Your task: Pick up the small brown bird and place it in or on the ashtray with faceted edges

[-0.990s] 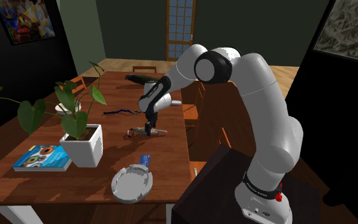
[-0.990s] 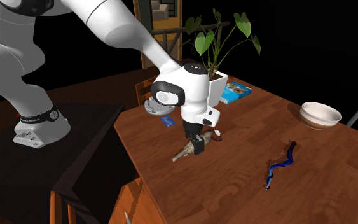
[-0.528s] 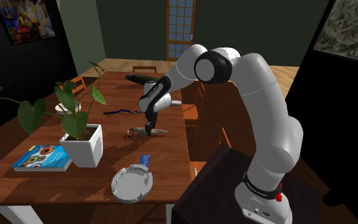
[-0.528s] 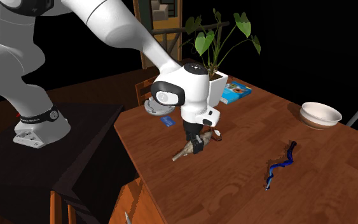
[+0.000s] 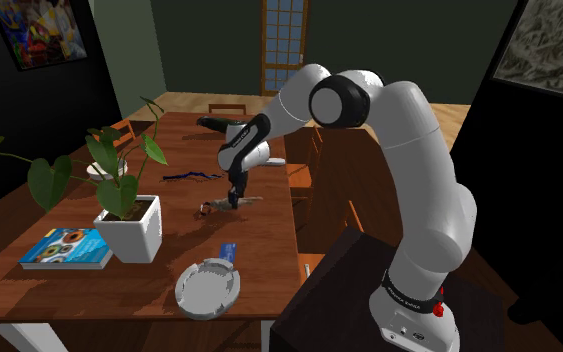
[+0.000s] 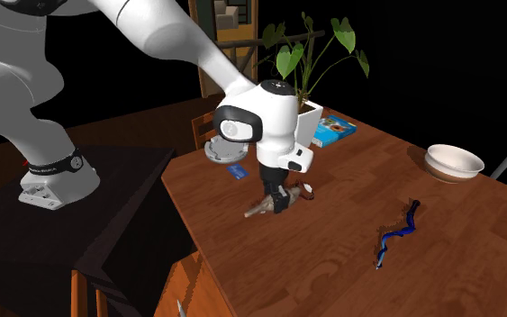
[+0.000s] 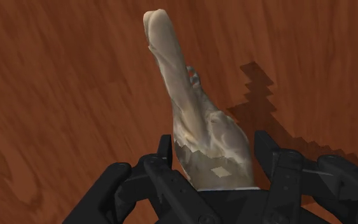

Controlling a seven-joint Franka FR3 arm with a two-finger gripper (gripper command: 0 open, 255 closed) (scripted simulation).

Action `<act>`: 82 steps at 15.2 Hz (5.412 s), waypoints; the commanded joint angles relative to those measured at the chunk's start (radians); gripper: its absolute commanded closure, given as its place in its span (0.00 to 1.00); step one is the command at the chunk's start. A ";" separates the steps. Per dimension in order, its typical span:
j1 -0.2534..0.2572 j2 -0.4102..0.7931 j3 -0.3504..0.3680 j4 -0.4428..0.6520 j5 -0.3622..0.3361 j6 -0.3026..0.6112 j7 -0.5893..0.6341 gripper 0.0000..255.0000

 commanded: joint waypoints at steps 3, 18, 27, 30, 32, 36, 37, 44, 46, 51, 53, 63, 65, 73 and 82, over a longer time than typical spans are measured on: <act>0.003 -0.042 -0.003 -0.007 -0.004 -0.035 0.005 1.00; 0.050 -0.208 0.000 -0.101 -0.022 -0.104 0.069 1.00; 0.182 -0.364 0.044 -0.336 -0.049 -0.018 0.257 1.00; 0.227 -0.404 0.065 -0.394 -0.058 0.002 0.328 1.00; 0.256 -0.428 0.080 -0.426 -0.064 0.012 0.377 1.00; 0.316 -0.465 0.114 -0.477 -0.075 0.028 0.479 1.00; 0.331 -0.473 0.124 -0.487 -0.078 0.031 0.506 1.00; 0.420 -0.491 0.180 -0.524 -0.097 0.053 0.666 1.00; 0.421 -0.468 0.179 -0.528 -0.102 0.079 0.669 1.00; 0.424 -0.410 0.174 -0.534 -0.116 0.143 0.677 1.00; 0.426 -0.385 0.171 -0.534 -0.122 0.168 0.681 1.00; 0.432 -0.318 0.163 -0.531 -0.138 0.232 0.691 1.00; 0.432 -0.318 0.163 -0.531 -0.138 0.232 0.691 1.00; 0.428 -0.351 0.167 -0.535 -0.130 0.203 0.686 0.00; 0.419 -0.440 0.177 -0.539 -0.109 0.118 0.671 0.00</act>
